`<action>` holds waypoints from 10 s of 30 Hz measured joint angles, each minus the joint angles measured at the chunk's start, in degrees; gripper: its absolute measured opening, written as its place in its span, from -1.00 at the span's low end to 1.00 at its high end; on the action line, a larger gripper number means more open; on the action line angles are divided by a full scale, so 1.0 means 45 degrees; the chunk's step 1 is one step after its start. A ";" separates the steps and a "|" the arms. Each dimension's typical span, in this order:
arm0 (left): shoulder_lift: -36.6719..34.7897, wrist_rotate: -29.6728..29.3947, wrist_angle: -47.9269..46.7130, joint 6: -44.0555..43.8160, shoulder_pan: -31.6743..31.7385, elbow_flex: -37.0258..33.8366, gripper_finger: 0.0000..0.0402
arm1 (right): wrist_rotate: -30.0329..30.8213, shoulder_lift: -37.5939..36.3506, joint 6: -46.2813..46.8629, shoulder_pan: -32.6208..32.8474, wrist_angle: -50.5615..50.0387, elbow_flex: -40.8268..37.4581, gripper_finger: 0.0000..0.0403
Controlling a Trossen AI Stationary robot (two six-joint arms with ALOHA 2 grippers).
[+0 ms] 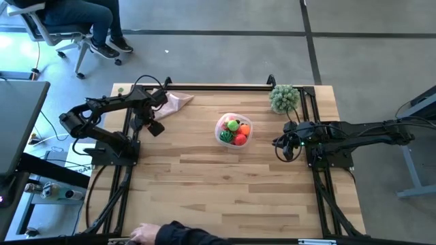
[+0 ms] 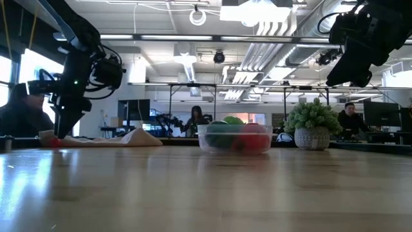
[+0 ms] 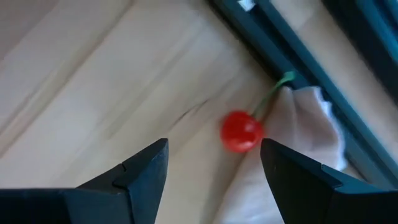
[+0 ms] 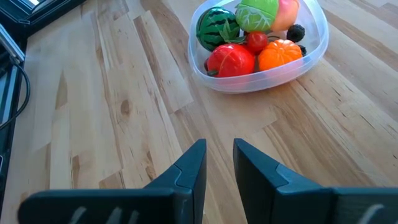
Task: Pick and placing Produce into tupperware
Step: Put the cherry into the transparent bin, then return to Home Position
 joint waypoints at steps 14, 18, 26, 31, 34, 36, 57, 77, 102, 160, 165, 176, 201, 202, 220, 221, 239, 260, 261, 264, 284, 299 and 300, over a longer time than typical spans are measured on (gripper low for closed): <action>-0.0060 -0.0409 0.0003 -0.0271 -0.0010 0.0000 0.20 | 0.0000 0.0000 -0.0002 -0.0001 -0.0005 0.0000 -0.65; 0.0157 -0.0804 -0.0026 -0.0525 -0.0292 0.0004 0.12 | 0.0000 0.0000 -0.0001 -0.0003 -0.0001 0.0000 -0.65; 0.0544 -0.1322 -0.0361 -0.0587 -0.0588 0.0078 -0.02 | 0.0000 0.0000 0.0000 0.0000 0.0000 0.0000 -0.65; 0.0677 -0.0555 -0.0650 -0.0591 -0.0584 0.0010 -0.08 | 0.0002 0.0000 -0.0001 -0.0002 0.0000 0.0000 -0.65; 0.0921 -0.0470 -0.0468 -0.0587 -0.0583 -0.0107 -0.10 | 0.0000 0.0000 -0.0002 -0.0003 0.0000 0.0000 -0.65; 0.1009 -0.0511 -0.0385 -0.0587 -0.0583 -0.0097 -0.10 | 0.0000 0.0000 -0.0001 0.0001 0.0000 0.0000 -0.65; 0.1122 -0.0625 -0.0245 -0.0513 -0.0588 -0.0102 -0.20 | 0.0000 0.0000 -0.0001 0.0000 0.0000 0.0000 -0.65; 0.1122 -0.0532 0.0224 -0.0586 -0.0588 -0.0102 -0.43 | 0.0000 0.0000 0.0000 -0.0003 0.0000 0.0000 -0.65; 0.1122 -0.0338 0.0733 -0.0582 -0.0588 -0.0102 -0.43 | 0.0000 0.0000 0.0003 0.0000 0.0000 0.0000 -0.65; -0.0087 0.0261 0.5126 0.1530 -0.1547 -0.0107 -0.43 | 0.0000 0.0000 -0.0002 -0.0003 0.0000 0.0000 -0.65; 0.0114 0.0693 0.6101 0.3423 -0.1597 -0.0107 -0.43 | 0.0000 0.0000 0.0000 0.0002 0.0000 0.0000 -0.65; 0.0908 0.2961 0.6728 0.9967 -0.1623 -0.0097 -0.43 | 0.0000 0.0000 0.0001 -0.0003 0.0000 0.0000 -0.65; 0.1039 0.2940 0.3928 1.7676 -0.2953 -0.0097 -0.43 | 0.0000 0.0000 0.0001 0.0000 0.0000 0.0000 -0.65; 0.1039 0.2919 0.3796 1.7699 -0.2951 -0.0097 -0.43 | 0.0004 0.0000 -0.0002 0.0002 0.0000 0.0000 -0.65; 0.1039 0.2773 0.3761 1.7072 -0.3490 -0.0097 -0.43 | 0.0004 0.0000 0.0002 -0.0002 0.0000 0.0000 -0.65; 0.1039 0.2692 0.3778 1.6917 -0.3624 -0.0097 -0.43 | 0.0000 0.0000 -0.0002 -0.0002 0.0000 0.0000 -0.65; 0.1048 0.1878 0.3627 1.6686 -0.4478 0.1870 -0.43 | 0.0000 0.0004 -0.0002 0.0002 0.0000 0.0000 -0.65; 0.8444 0.1415 -0.0687 2.0851 -0.6780 1.4430 -0.43 | 0.0002 0.0002 -0.0002 -0.0003 0.0000 0.0000 -0.65; 0.8738 0.1361 -0.0764 2.0957 -0.6938 1.4828 -0.43 | 0.0000 0.0002 -0.0002 -0.0003 0.0000 0.0000 -0.65; 0.9509 0.1377 -0.1058 2.1085 -0.7301 1.5654 -0.43 | 0.0000 0.0000 0.0003 0.0000 0.0000 0.0000 -0.65; 1.0418 0.1465 -0.1474 2.0934 -0.7586 1.5543 -0.43 | 0.0000 0.0005 -0.0002 -0.0003 -0.0003 0.0000 -0.65; 1.0418 0.1138 -0.0990 2.0698 -0.7587 1.5543 -0.09 | 0.0000 0.0000 0.0000 -0.0003 0.0000 0.0000 -0.65; 1.0418 0.1138 -0.1008 2.0696 -0.7587 1.5543 -0.09 | 0.0000 0.0004 -0.0001 -0.0002 0.0000 0.0000 -0.65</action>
